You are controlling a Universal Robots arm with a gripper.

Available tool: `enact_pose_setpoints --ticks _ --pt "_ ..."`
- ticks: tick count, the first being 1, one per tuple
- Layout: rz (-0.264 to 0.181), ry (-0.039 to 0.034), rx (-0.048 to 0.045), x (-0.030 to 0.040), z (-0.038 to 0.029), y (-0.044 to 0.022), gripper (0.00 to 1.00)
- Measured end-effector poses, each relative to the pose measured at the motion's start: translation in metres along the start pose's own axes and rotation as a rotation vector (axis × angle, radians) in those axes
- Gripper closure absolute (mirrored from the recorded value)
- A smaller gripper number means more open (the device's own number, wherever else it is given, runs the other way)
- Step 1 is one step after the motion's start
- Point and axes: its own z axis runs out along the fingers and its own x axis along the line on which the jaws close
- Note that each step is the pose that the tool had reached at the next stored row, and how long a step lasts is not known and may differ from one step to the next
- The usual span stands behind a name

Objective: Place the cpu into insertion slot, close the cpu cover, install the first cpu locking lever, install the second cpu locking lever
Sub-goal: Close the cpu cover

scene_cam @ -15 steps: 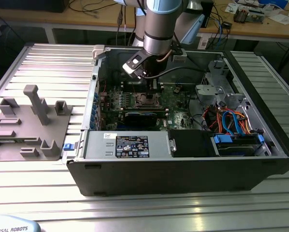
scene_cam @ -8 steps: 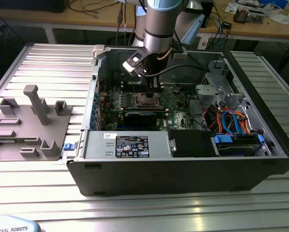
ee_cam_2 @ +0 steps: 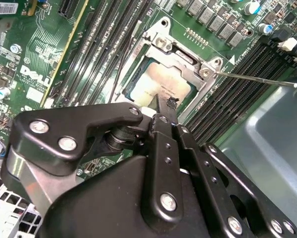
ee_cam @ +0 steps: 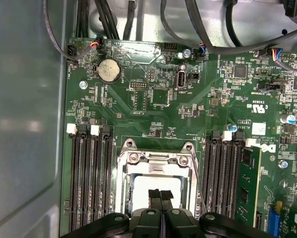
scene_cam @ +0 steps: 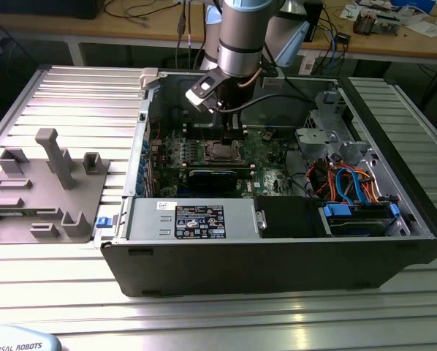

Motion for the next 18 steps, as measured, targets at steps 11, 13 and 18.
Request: enact_pose_setpoints --ticks 11,13,18 --pt "0.0 -0.0001 0.0 -0.0001 -0.0034 -0.0001 0.89" --pt "0.0 0.0 0.0 -0.0001 -0.0038 -0.0001 0.89" --pt "0.0 -0.0002 0.0001 -0.0002 -0.0055 -0.0002 0.89"
